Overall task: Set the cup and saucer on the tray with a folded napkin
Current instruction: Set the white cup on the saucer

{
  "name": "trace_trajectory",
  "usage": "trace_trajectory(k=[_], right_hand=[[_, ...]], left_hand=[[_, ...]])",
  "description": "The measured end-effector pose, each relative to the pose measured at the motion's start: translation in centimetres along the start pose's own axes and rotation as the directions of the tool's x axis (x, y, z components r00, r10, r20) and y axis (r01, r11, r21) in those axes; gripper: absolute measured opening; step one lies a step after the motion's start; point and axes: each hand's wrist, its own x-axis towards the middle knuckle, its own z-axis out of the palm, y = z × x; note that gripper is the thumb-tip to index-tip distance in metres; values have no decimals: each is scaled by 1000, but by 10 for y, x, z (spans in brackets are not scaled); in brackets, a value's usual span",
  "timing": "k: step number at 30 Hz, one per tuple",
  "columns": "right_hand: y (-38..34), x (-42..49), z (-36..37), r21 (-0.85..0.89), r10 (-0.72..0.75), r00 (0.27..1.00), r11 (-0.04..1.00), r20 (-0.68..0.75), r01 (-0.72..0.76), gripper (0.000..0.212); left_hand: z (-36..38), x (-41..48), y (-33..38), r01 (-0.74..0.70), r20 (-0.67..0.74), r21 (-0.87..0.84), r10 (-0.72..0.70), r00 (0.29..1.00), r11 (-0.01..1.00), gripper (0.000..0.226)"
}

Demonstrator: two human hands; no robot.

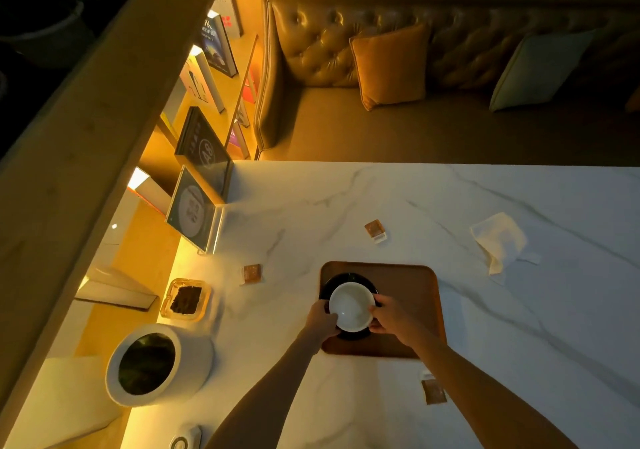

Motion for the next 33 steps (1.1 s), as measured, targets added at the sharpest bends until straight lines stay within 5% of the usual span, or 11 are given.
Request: trace_trajectory(k=[16,23,33], right_hand=[[8,22,3,93,39,999,995,33,-42,40],[6,23,4,178,-37,999,983,13,34,43],[17,25,7,17,-98,994,995,-54,99,43]], left_hand=[[3,15,0,78,22,10,-79,997,997,47],[8,18,4,-87,-45,142,94,995,986,60],[7,22,2,-120,-15,236,127,992,964,47]])
